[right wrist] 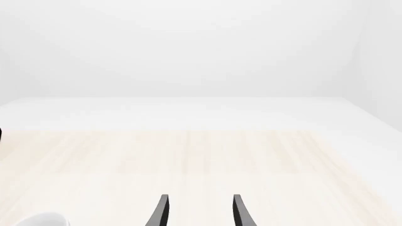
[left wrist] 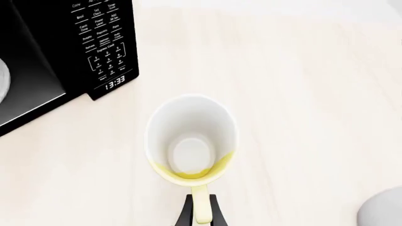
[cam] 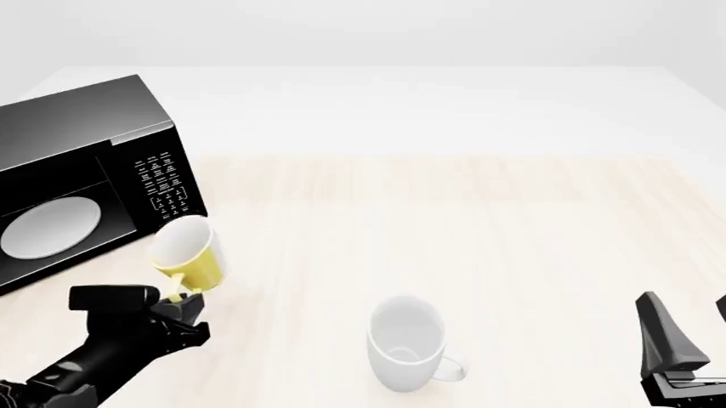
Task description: Put the yellow and white mug in the microwave and close it.
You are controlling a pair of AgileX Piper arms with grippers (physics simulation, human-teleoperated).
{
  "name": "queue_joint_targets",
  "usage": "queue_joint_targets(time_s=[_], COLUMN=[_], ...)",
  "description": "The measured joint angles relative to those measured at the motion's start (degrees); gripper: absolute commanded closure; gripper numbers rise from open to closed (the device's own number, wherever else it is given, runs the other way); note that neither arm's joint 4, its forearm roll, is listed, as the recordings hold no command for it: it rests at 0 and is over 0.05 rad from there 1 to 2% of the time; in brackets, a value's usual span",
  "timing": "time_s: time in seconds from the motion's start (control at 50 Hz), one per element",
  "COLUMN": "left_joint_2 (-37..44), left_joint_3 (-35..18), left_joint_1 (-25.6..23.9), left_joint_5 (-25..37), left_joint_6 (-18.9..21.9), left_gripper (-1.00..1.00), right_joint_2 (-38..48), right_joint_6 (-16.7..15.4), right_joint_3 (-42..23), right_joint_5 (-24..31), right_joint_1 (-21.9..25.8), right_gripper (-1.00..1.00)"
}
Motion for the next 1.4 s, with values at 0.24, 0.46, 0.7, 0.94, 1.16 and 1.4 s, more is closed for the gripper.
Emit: queue_joint_targets(time_s=[0.24, 0.46, 0.7, 0.94, 1.16, 1.4], left_joint_2=[-8.74, -16.98, -23.21, -25.28, -23.0, -18.25], left_joint_3=[-0.1, 0.4, 1.33, 2.08, 2.32, 1.67], left_joint_1=[2.57, 6.94, 12.44, 18.39, 23.15, 27.44], left_joint_5=[6.14, 11.57, 15.3, 16.1, 14.09, 10.57], left_joint_6=[0.12, 1.32, 2.51, 3.75, 4.36, 5.17], left_gripper=[1.0, 1.0, 1.0, 1.0, 1.0, 1.0], right_joint_2=[0.0, 0.0, 0.0, 0.0, 0.0, 0.0], right_joint_6=[0.0, 0.0, 0.0, 0.0, 0.0, 0.0], right_joint_3=[0.0, 0.0, 0.0, 0.0, 0.0, 0.0], right_joint_5=[0.0, 0.0, 0.0, 0.0, 0.0, 0.0], right_joint_1=[0.0, 0.0, 0.0, 0.0, 0.0, 0.0], right_gripper=[-1.0, -1.0, -1.0, -1.0, -1.0, -1.0])
